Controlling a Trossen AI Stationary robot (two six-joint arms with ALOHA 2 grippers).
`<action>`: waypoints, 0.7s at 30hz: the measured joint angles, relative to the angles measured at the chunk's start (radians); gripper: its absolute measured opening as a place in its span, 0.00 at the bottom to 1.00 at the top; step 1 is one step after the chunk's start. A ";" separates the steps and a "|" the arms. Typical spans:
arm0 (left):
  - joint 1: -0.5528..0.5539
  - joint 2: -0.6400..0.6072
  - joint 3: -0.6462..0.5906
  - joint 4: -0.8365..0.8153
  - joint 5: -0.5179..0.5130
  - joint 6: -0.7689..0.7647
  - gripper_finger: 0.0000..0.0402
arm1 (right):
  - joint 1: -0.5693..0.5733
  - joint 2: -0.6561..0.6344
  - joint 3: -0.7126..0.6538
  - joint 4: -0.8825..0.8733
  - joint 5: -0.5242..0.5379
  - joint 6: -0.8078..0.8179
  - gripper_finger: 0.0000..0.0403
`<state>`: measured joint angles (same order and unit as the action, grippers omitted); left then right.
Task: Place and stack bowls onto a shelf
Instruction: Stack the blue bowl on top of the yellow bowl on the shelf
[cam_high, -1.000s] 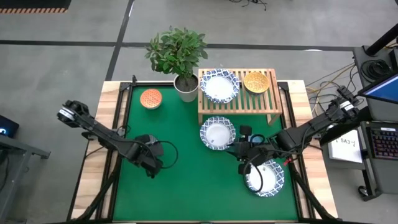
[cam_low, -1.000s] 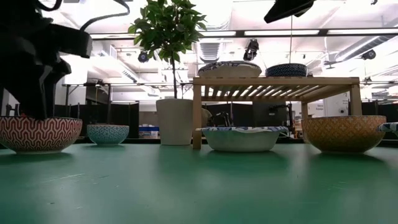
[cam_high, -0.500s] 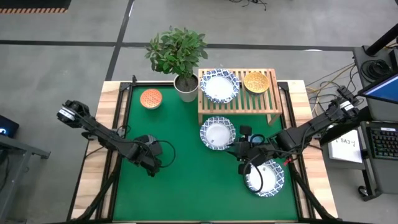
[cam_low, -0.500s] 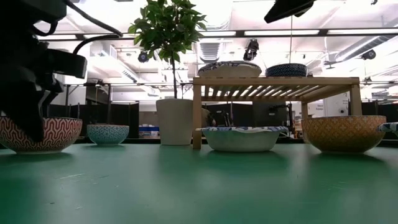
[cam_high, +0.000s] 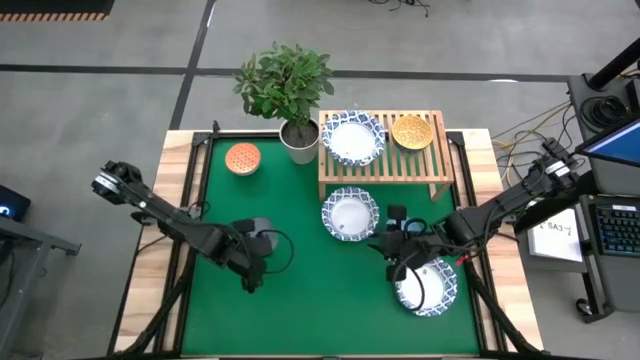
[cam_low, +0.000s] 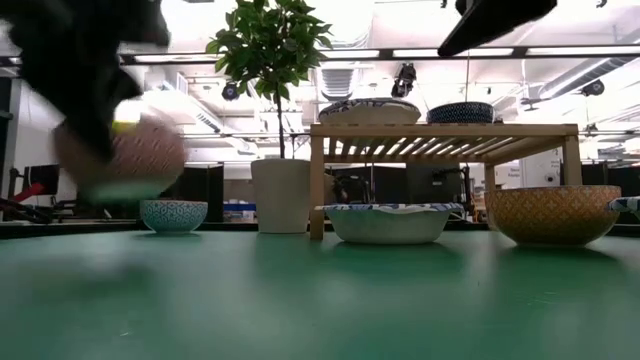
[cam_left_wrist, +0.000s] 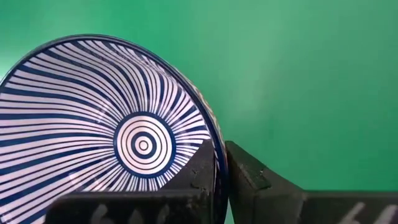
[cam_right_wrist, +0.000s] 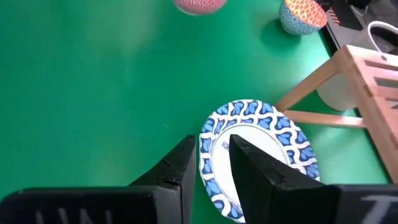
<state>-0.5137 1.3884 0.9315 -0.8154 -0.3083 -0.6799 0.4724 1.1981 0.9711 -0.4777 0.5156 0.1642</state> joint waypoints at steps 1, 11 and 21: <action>0.000 0.000 0.032 0.003 -0.028 0.047 0.01 | 0.006 -0.007 -0.011 0.009 0.000 -0.004 0.22; 0.103 0.000 0.268 0.180 -0.189 0.553 0.01 | 0.084 -0.168 -0.047 0.074 -0.002 -0.131 0.18; 0.264 0.005 0.308 0.483 -0.174 0.897 0.01 | 0.088 -0.335 -0.078 0.112 -0.123 -0.307 0.12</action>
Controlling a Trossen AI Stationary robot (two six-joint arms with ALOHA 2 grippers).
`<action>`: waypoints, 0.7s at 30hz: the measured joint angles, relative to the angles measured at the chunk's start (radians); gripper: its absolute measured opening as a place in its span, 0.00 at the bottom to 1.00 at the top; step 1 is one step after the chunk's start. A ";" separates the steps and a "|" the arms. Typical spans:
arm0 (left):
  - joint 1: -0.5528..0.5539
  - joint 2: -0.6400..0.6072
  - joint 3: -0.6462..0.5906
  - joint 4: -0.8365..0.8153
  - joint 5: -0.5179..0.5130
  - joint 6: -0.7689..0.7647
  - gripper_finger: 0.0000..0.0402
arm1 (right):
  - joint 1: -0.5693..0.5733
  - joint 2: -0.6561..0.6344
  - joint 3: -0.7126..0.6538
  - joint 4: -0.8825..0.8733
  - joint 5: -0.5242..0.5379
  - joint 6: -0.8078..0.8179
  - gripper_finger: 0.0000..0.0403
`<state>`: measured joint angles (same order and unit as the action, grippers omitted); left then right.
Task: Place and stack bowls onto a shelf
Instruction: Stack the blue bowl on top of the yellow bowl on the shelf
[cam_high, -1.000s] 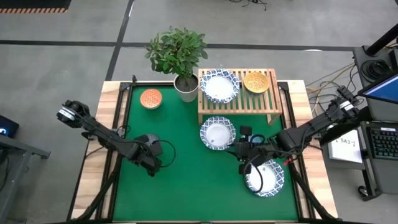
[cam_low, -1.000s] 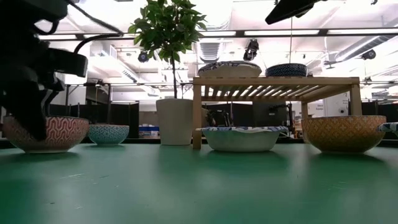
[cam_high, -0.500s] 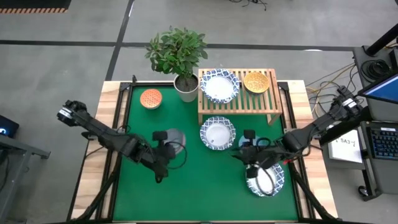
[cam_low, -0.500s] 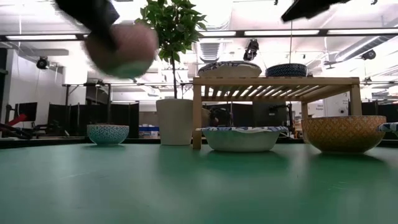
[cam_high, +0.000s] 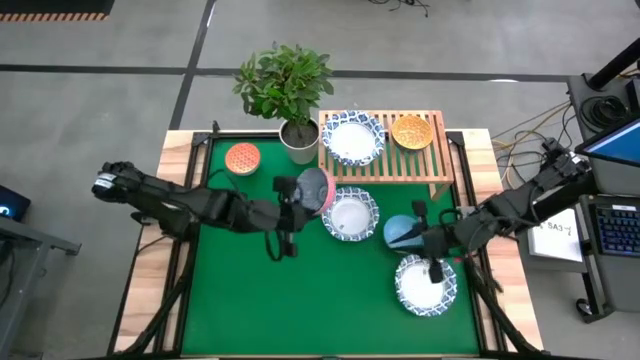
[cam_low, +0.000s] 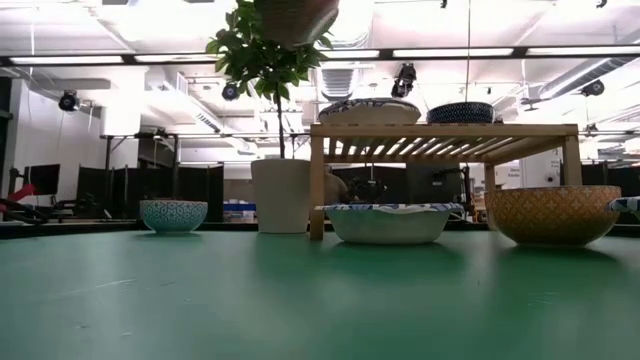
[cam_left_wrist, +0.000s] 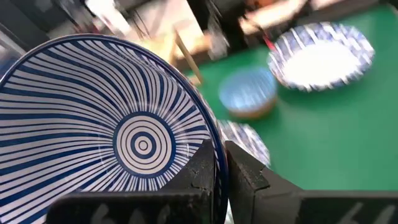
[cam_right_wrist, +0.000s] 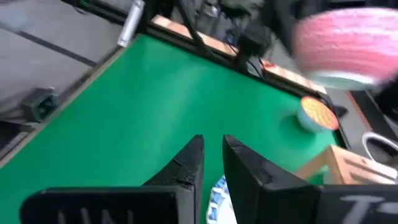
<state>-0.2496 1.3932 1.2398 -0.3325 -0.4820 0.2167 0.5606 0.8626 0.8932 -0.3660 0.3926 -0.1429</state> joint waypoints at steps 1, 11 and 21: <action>0.017 0.005 -0.002 0.035 0.012 0.027 0.01 | 0.000 -0.015 -0.011 0.013 -0.007 -0.022 0.11; 0.158 0.152 0.126 0.172 0.134 0.182 0.01 | 0.000 -0.172 -0.097 0.057 -0.008 -0.115 0.11; 0.238 0.377 0.388 0.146 0.175 0.346 0.01 | 0.000 -0.236 -0.135 0.057 -0.008 -0.110 0.11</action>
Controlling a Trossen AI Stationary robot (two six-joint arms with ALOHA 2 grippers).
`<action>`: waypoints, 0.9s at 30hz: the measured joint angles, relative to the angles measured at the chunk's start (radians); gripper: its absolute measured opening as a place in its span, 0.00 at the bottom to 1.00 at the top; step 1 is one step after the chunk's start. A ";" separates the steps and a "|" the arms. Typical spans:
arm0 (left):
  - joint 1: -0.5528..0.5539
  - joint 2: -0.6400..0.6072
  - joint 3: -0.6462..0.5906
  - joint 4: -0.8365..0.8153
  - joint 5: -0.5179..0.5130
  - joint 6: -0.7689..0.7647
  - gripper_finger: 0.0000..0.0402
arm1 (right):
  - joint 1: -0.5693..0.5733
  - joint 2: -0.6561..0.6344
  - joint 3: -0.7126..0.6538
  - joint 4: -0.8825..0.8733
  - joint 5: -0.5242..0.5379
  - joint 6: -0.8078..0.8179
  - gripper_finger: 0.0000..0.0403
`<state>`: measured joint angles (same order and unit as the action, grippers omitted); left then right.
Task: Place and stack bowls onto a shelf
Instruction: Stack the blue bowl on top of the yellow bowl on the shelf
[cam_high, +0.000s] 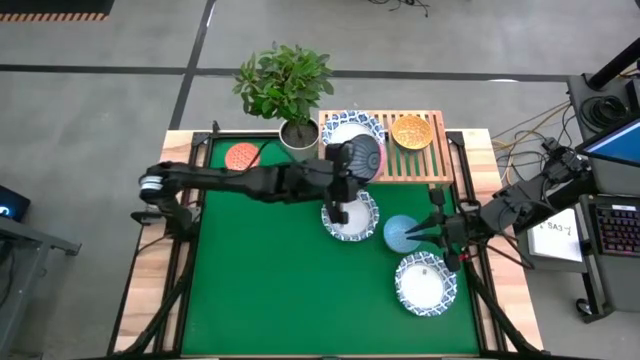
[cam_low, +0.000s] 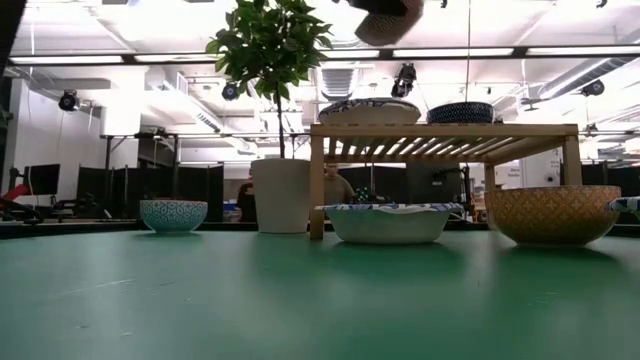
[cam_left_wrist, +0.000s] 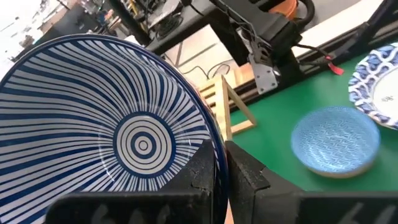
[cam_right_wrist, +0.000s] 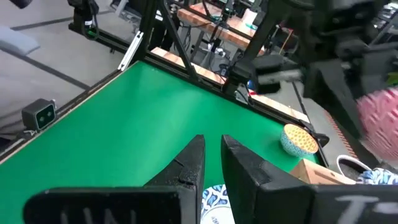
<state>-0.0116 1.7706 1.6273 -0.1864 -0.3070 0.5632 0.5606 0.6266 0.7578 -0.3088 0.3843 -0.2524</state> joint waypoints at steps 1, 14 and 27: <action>0.010 0.016 0.017 -0.005 0.020 0.004 0.01 | 0.000 0.000 0.000 -0.001 0.000 -0.001 0.11; 0.129 0.132 0.108 0.067 0.116 0.027 0.01 | 0.000 -0.004 0.000 -0.058 0.000 0.068 0.11; 0.180 0.201 0.109 0.241 0.130 0.055 0.01 | 0.000 -0.005 0.000 -0.087 0.000 0.079 0.11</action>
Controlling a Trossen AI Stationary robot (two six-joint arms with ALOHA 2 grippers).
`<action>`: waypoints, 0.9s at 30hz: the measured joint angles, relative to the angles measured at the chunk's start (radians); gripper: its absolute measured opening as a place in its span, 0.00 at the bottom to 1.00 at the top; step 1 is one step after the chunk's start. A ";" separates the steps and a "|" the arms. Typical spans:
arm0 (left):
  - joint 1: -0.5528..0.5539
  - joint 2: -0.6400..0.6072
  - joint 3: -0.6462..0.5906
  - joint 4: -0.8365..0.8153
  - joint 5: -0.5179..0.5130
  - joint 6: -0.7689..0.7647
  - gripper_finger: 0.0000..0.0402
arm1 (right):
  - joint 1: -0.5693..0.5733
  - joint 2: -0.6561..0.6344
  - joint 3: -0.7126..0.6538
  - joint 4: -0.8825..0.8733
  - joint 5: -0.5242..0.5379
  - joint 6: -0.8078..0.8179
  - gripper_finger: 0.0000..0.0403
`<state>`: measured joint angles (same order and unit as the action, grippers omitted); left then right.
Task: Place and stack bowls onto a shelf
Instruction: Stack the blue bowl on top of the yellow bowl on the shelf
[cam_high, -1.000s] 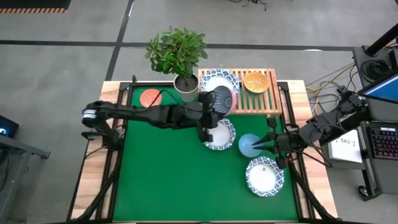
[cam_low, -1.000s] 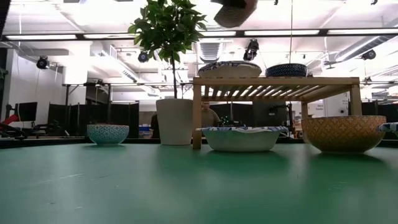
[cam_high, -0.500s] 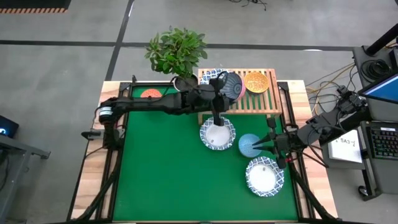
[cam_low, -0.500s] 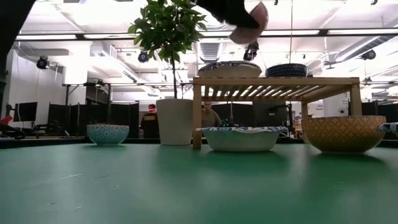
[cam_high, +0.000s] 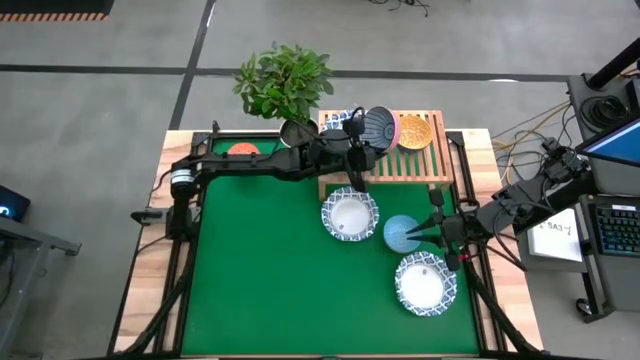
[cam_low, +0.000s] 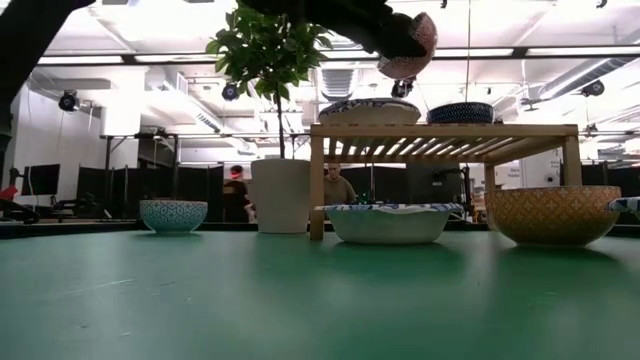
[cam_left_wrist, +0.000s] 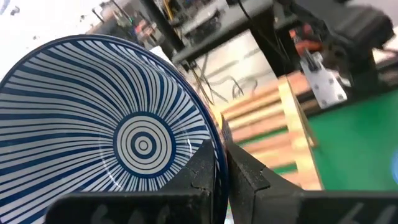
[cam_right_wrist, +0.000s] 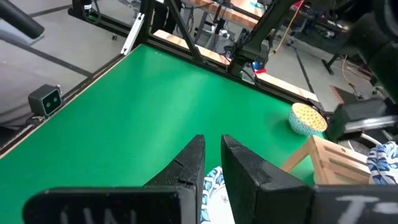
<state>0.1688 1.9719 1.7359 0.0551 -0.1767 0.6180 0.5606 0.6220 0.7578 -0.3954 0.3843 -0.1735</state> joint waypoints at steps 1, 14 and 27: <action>0.003 0.005 0.000 0.013 0.011 -0.002 0.01 | 0.000 0.000 0.000 0.000 0.000 -0.002 0.11; 0.036 0.056 -0.001 0.181 0.052 -0.006 0.01 | 0.000 0.000 0.000 0.004 0.000 0.000 0.11; 0.055 0.161 0.164 0.160 0.117 -0.025 0.01 | 0.000 0.001 0.000 0.008 0.000 0.001 0.11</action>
<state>0.2236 2.1331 1.8995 0.2148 -0.0597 0.5928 0.5606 0.6228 0.7574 -0.3870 0.3840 -0.1722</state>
